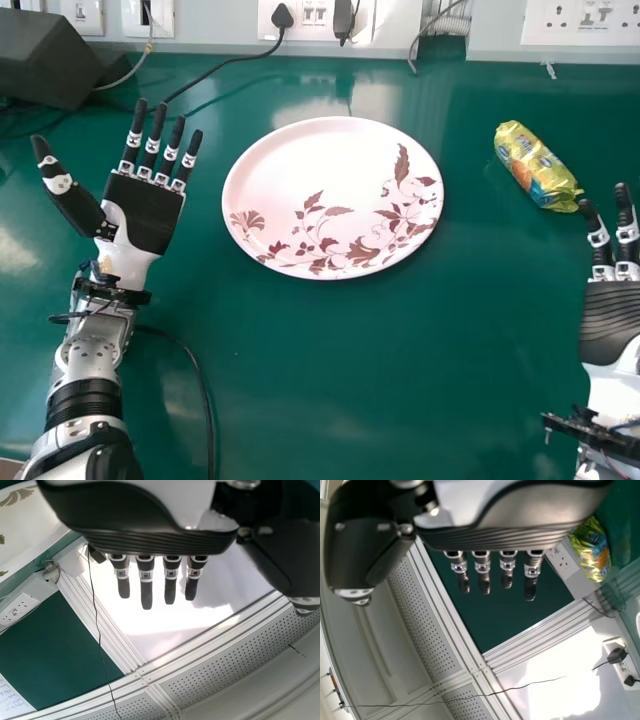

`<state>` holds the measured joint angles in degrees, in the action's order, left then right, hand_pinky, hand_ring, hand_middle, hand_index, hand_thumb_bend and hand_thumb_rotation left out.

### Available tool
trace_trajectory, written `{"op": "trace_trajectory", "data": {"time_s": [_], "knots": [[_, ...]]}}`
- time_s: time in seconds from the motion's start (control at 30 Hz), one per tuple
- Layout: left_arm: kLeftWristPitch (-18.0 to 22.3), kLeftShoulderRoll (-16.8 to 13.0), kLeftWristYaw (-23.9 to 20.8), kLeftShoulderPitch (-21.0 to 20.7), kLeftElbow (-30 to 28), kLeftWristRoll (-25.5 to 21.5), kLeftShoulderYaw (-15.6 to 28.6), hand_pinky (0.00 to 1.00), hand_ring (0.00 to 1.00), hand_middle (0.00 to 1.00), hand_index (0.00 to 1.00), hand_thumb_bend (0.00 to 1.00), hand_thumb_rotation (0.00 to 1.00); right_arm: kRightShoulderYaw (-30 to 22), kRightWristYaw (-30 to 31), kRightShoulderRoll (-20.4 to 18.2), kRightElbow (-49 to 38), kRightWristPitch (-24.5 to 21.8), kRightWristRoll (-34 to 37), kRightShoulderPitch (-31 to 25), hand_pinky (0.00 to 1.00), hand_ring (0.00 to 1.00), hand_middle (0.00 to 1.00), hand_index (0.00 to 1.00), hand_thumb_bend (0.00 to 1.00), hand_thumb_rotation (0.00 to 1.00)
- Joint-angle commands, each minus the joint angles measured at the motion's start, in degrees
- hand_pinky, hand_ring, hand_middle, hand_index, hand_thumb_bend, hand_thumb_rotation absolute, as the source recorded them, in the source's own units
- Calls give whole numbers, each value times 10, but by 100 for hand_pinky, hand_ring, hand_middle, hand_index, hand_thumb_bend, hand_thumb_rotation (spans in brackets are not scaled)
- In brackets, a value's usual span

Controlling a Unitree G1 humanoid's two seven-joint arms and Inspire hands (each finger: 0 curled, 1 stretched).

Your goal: Pick up biscuit and place it in the plate

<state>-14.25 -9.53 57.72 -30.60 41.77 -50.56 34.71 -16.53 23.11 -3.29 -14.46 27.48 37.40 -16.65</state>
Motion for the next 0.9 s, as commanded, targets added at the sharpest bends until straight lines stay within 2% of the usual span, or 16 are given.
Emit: {"op": "trace_trajectory", "data": {"time_s": [0.0,0.13,0.33,0.53,0.67,0.87], "knots": [[-8,22,13,52,46,4,1,96,91,95,95,100,72,5,-12,-24,-8,14,-15,-7,89,92,100,100,87,75],[-7,20,13,50,51,6,2,95,93,95,94,100,76,9,-35,-21,-17,28,-48,-9,89,93,100,100,88,74],[-3,21,6,48,51,7,1,97,95,97,96,100,78,18,-93,-19,-46,25,-108,-13,88,92,100,100,88,73],[-2,14,12,41,64,9,2,94,91,95,92,100,78,24,-171,-20,-82,7,-205,-17,89,92,99,100,88,72],[0,15,8,42,59,10,2,92,89,97,93,100,80,31,-210,-18,-104,-8,-257,-17,88,91,99,100,88,73],[-3,16,11,44,57,8,3,95,92,99,95,100,79,36,-246,-4,-136,-45,-307,-13,90,93,100,100,88,73]]}}
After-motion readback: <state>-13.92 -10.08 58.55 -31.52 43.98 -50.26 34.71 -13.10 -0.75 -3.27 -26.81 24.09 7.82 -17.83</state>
